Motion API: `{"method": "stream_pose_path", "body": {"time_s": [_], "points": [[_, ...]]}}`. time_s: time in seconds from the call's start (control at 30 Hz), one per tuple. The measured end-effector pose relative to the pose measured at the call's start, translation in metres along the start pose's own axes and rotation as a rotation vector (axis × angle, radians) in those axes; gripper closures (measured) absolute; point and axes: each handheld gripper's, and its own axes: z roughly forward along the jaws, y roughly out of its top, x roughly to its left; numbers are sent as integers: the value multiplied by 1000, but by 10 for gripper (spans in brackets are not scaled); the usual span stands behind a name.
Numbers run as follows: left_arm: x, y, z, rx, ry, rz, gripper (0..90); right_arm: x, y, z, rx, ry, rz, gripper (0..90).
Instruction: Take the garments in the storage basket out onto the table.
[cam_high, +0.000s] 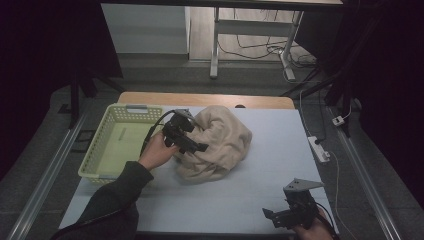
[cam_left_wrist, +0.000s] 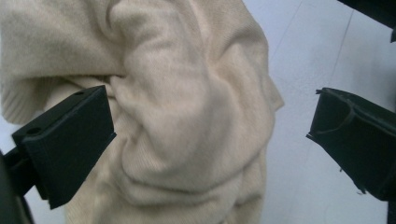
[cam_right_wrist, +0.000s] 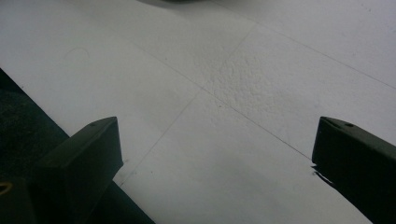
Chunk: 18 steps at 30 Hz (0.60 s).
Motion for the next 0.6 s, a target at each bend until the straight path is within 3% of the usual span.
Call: {"method": "stream_pose_path", "body": {"time_s": [0.37, 0.6], "points": [[-3, -20, -10, -34, -22, -31, 0, 0, 0, 0, -1, -3, -4, 14], [-7, -28, -13, -63, -35, -21, 0, 1, 0, 0, -2, -3, -8, 14]]}}
